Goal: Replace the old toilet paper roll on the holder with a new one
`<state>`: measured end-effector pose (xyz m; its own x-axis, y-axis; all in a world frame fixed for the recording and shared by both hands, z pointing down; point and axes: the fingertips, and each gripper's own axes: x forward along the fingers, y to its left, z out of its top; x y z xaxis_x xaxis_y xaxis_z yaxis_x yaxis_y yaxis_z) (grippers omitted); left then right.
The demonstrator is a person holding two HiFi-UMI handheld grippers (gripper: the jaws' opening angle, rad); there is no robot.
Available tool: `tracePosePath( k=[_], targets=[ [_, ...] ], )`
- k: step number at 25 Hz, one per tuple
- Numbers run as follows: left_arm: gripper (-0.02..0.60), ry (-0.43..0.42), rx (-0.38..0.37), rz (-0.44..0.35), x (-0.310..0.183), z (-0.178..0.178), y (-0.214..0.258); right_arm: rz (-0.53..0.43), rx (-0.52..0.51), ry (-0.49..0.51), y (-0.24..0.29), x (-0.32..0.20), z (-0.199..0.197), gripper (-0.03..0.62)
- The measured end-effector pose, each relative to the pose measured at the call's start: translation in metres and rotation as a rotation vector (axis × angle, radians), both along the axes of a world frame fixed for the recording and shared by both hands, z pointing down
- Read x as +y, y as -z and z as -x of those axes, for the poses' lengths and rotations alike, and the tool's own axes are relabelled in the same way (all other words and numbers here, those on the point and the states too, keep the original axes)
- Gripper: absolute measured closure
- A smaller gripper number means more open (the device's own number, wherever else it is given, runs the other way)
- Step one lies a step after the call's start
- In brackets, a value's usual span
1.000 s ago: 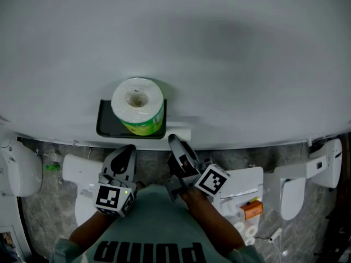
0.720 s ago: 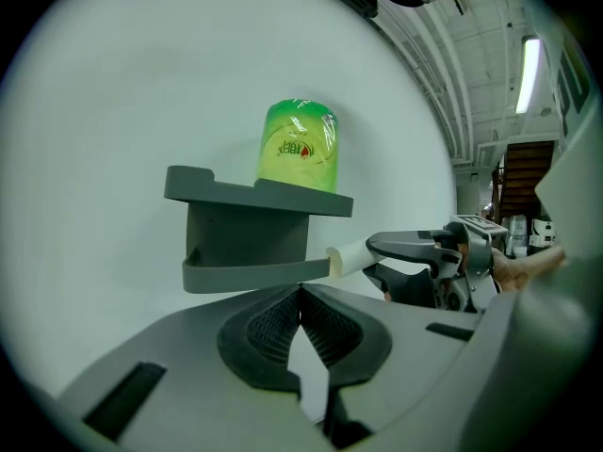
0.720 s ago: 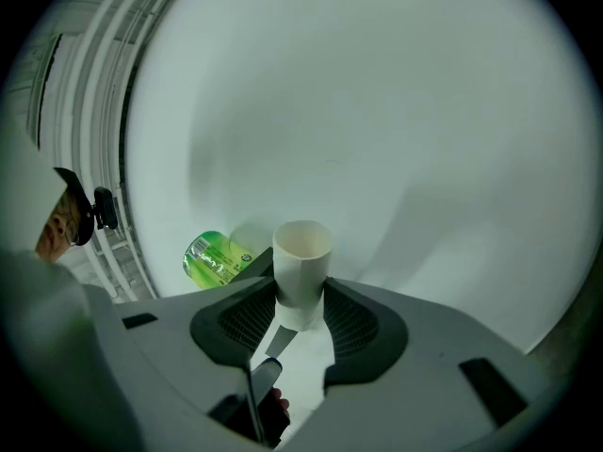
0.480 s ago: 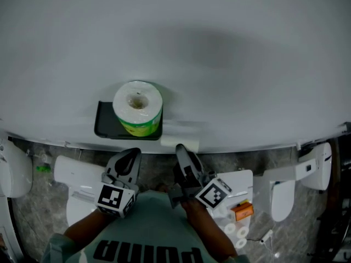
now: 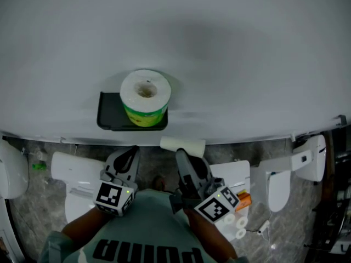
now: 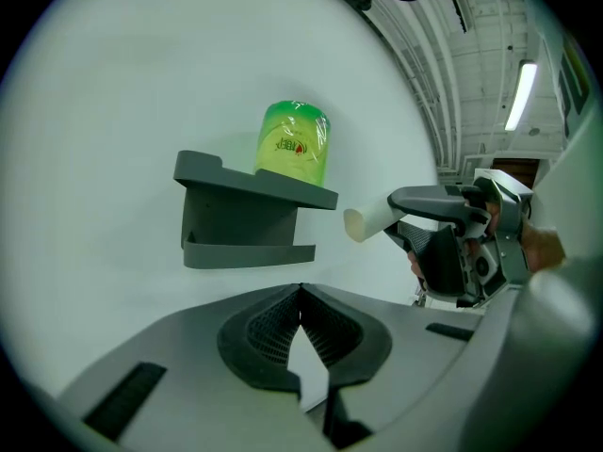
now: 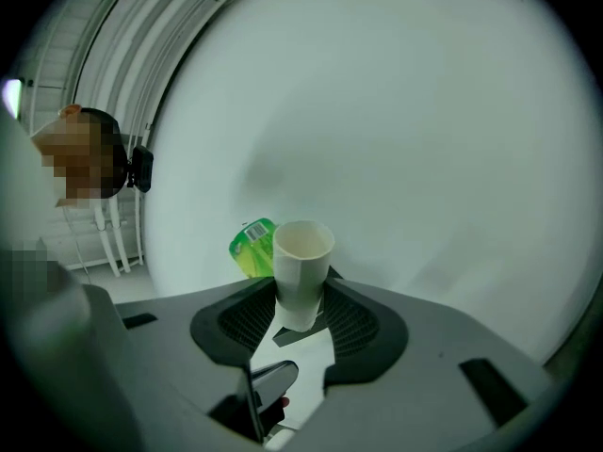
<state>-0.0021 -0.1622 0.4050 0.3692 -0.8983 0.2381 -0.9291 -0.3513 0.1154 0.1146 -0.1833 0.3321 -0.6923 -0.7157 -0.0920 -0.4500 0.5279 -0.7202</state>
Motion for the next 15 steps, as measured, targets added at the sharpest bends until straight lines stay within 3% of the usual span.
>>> tracePosePath(
  k=[9, 15],
  targets=[
    [0.578, 0.057, 0.053, -0.032, 0.015, 0.034, 0.015, -0.124, 0.156, 0.025, 0.042, 0.024, 0.04, 0.428],
    [0.578, 0.085, 0.061, -0.039, 0.023, 0.058, 0.014, -0.248, 0.342, 0.048, 0.066, 0.03, 0.078, 0.428]
  ],
)
